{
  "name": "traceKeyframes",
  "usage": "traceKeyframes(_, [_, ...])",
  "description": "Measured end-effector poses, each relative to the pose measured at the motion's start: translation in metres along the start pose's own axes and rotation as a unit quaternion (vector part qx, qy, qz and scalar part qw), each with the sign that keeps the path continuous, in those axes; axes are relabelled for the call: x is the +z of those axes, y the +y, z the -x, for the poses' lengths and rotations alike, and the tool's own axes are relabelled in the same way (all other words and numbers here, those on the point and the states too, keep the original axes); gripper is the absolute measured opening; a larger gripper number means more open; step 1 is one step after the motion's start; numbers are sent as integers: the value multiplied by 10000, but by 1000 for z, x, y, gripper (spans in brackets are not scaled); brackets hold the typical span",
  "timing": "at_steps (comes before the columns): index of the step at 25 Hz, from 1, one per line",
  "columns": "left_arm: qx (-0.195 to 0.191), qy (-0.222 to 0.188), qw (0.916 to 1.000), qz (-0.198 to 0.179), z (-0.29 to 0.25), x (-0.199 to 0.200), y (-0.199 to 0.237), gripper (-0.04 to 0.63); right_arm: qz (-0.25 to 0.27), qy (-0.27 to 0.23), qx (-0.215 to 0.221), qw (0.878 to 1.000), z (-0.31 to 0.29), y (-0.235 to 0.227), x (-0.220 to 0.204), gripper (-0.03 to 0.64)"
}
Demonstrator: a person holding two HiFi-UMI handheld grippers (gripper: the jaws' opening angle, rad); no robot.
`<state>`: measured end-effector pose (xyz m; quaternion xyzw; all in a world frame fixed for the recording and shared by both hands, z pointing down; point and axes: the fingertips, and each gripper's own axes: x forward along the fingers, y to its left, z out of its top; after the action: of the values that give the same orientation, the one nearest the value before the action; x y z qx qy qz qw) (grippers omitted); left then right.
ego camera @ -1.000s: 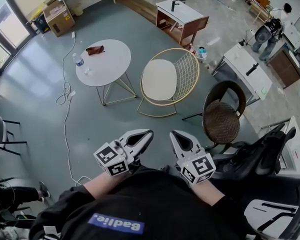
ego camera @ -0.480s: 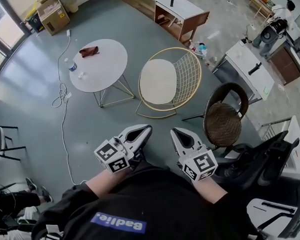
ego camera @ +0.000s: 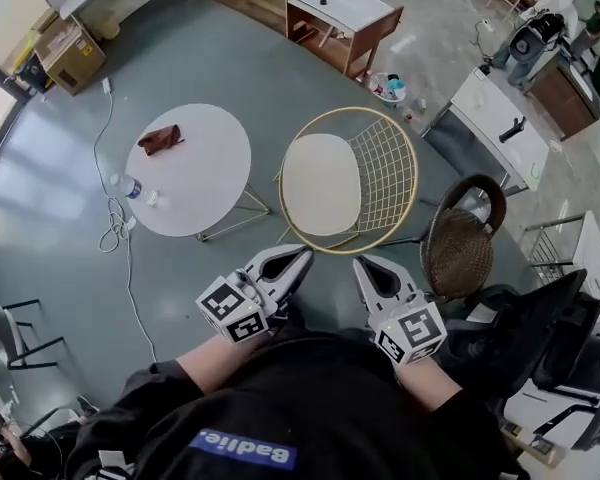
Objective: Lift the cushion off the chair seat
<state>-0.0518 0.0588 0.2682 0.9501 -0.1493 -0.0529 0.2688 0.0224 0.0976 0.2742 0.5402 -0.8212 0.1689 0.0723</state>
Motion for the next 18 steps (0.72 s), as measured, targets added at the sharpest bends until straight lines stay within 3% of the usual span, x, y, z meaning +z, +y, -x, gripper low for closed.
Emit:
traceKeyframes(4, [75,121,9999,18,-18,10,34,15,-114,60,-121,9998,-31,-20,1,28])
traceKeyframes(7, [213,131,9997,-5,-33,10,50,15,-144,141,24,9998,-47,-33,0,28])
traceKeyframes(14, [867,124,9961,76,-63,-12,90,15,-124,424,466,9979,-72,-75,-13,28])
traceKeyframes(18, [1377,231,9901,175,-69,-45,136,15,-100,614,718,9955,-94,-89,-33,28])
